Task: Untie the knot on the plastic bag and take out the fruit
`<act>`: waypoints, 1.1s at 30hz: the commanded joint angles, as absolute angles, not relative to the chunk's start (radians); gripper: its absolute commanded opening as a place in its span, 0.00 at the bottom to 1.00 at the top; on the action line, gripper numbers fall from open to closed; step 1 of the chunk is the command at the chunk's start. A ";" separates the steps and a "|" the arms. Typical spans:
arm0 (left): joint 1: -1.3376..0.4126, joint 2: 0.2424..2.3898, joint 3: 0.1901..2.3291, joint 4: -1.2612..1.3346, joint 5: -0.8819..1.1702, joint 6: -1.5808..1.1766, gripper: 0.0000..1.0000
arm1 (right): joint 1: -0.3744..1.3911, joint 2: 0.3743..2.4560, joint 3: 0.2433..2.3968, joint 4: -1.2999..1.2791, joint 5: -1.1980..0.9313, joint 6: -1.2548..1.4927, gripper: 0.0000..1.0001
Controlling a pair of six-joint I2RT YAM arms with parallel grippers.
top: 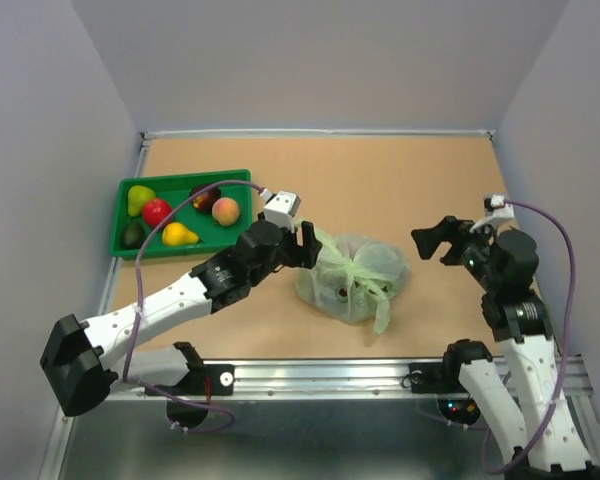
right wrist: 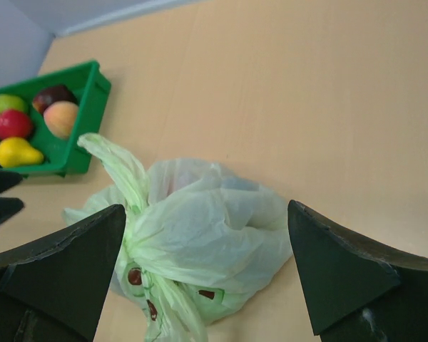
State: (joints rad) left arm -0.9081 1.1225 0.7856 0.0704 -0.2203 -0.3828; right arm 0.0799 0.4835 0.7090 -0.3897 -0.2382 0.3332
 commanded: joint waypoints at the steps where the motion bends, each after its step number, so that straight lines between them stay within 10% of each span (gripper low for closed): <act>1: -0.911 1.091 0.851 0.011 -0.187 -0.295 0.81 | 0.087 0.652 0.767 -0.388 -0.379 0.361 1.00; 12: -1.045 1.311 1.015 -0.143 -0.084 -0.052 0.74 | 0.178 0.845 0.764 -0.423 -0.496 0.281 0.84; 33: -1.092 1.390 0.733 0.305 -0.186 -0.373 0.61 | 0.670 1.138 0.879 -0.357 0.043 0.229 0.84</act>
State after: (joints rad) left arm -1.0866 1.4223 0.8005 0.1036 -0.1894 -0.2562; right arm 0.6167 1.1145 0.8047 -0.4061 -0.0868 0.2497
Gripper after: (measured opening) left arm 0.655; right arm 0.845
